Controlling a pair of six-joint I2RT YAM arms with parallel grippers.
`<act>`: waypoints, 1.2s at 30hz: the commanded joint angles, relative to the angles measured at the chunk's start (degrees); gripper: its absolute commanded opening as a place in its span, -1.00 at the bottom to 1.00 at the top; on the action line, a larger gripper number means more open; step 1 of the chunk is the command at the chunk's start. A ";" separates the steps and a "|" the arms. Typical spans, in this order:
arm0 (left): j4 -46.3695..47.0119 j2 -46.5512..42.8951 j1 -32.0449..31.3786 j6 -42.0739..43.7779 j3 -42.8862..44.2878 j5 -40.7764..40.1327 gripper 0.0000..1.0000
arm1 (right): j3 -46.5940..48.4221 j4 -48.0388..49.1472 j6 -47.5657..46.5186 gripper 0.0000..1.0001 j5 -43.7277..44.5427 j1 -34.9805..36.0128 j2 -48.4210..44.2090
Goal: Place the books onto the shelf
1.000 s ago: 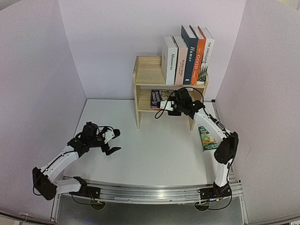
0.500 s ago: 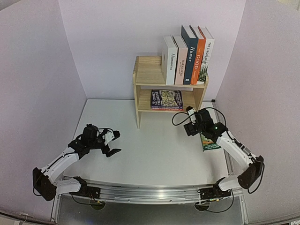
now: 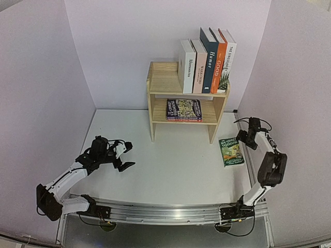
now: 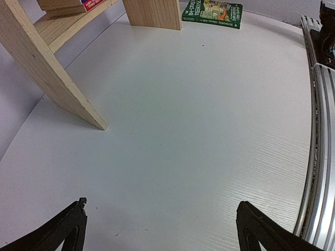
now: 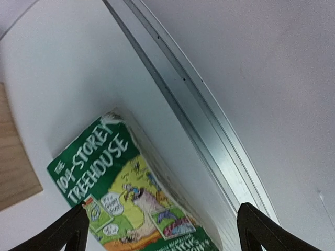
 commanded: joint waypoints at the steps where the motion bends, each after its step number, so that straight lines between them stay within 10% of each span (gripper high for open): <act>1: -1.54 -0.51 0.05 -1.18 1.23 -1.14 0.99 | 8.20 -1.55 -0.10 0.92 -4.71 -1.41 10.23; 13: -1.68 1.53 0.01 1.26 2.27 -1.82 0.99 | 3.85 -3.98 -1.18 0.68 -20.26 -2.37 17.00; 23: -0.80 0.91 -0.03 3.73 1.97 -0.87 0.99 | -1.40 -8.50 4.17 -0.99 -20.99 -2.29 14.07; 36: -1.61 -0.10 0.00 8.75 -0.25 3.84 0.99 | -14.10 -13.17 11.08 -1.00 -25.11 18.04 -2.90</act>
